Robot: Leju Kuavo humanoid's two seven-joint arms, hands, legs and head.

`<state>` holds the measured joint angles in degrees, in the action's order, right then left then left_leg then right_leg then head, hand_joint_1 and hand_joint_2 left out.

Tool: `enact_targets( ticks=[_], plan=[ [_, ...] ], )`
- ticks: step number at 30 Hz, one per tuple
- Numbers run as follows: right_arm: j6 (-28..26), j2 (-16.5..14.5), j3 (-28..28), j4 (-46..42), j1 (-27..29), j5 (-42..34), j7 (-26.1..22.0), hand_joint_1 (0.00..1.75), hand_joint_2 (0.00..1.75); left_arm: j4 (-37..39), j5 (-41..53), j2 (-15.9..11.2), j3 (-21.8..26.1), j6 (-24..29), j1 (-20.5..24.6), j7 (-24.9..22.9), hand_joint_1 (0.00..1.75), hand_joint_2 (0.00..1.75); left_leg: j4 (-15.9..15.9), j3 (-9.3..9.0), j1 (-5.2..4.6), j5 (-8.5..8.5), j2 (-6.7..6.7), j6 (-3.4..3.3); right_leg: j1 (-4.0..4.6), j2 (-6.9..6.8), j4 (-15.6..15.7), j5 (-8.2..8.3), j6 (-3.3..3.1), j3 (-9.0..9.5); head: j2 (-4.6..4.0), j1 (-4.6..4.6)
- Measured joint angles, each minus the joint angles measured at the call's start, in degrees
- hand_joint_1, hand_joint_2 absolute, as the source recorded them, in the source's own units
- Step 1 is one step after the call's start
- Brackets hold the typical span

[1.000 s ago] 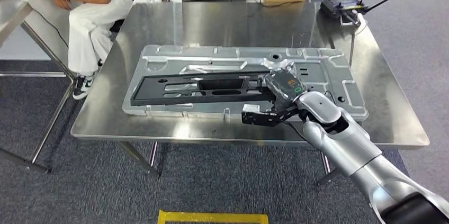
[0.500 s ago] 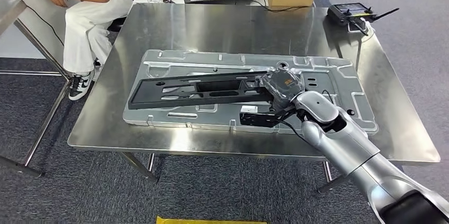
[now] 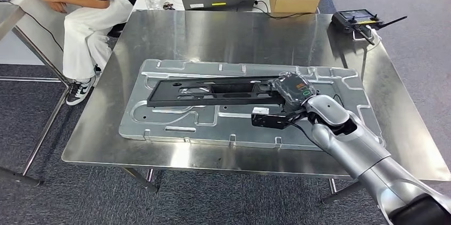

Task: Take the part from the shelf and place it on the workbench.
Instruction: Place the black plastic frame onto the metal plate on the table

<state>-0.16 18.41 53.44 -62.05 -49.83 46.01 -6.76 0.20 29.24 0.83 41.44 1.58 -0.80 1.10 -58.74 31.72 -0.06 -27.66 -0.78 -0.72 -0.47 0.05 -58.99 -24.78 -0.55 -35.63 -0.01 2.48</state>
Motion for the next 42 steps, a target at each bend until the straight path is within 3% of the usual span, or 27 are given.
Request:
enact_targets(
  ticks=[4,8,15,19,32,37,42],
  plan=[
    [-0.07,0.82,-0.02,0.52,0.35,-0.05,-0.02,1.75,1.75,-0.01,-1.65,-0.01,-0.23,-0.63,-0.02,0.80,0.00,1.75,0.70,-1.30,-0.11,-0.50,0.31,-0.43,0.24,0.09,-0.18,-0.70,0.09,0.58,0.01,0.03],
    [-0.35,2.18,-0.15,1.15,1.24,-0.07,0.00,0.00,0.00,-0.01,-3.23,-0.01,-0.99,-0.85,-0.11,0.92,0.00,1.75,1.05,-1.54,-0.05,-0.79,0.36,-0.32,0.31,0.07,-0.31,-0.92,-0.03,0.63,0.00,0.03],
    [-0.88,3.86,-0.64,2.40,2.12,-0.05,0.07,0.00,0.00,-0.01,-4.06,0.06,-2.41,-1.14,-0.37,0.90,0.00,1.75,1.10,-1.57,-0.06,-0.78,0.41,-0.30,0.26,0.07,-0.31,-0.91,-0.03,0.69,0.01,0.03],
    [-0.73,4.60,-0.77,3.33,2.40,-0.17,0.08,0.00,0.00,-0.01,-5.06,0.08,-2.68,-1.15,-0.43,1.07,0.00,0.00,1.09,-1.63,-0.06,-0.78,0.40,-0.30,0.19,0.04,-0.29,-0.91,-0.03,0.78,0.01,0.03],
    [-0.52,4.52,-0.40,3.80,4.32,-2.69,-4.59,0.00,0.00,-0.01,-8.03,-0.07,-4.47,-3.41,-0.58,0.26,0.00,0.00,1.08,-1.62,-0.14,-0.79,0.40,-0.32,0.07,0.00,-0.27,-0.90,-0.01,0.82,0.01,0.03],
    [1.18,3.59,0.97,-2.04,5.08,-5.56,-7.96,0.00,0.00,-0.01,-8.85,-0.13,-5.75,-3.58,-0.56,0.21,0.00,0.00,0.91,-1.58,-0.28,-0.87,0.41,-0.46,-0.01,0.00,-0.20,-0.85,0.11,0.83,0.01,0.03],
    [1.02,2.60,3.45,-10.36,5.47,-6.35,-8.43,0.00,0.00,-0.01,-9.84,-0.25,-7.01,-3.66,-0.58,0.23,0.00,0.00,0.88,-1.47,-0.51,-0.74,0.40,-1.01,-0.20,0.01,0.09,-0.55,0.71,0.93,0.01,0.04]
  ],
)
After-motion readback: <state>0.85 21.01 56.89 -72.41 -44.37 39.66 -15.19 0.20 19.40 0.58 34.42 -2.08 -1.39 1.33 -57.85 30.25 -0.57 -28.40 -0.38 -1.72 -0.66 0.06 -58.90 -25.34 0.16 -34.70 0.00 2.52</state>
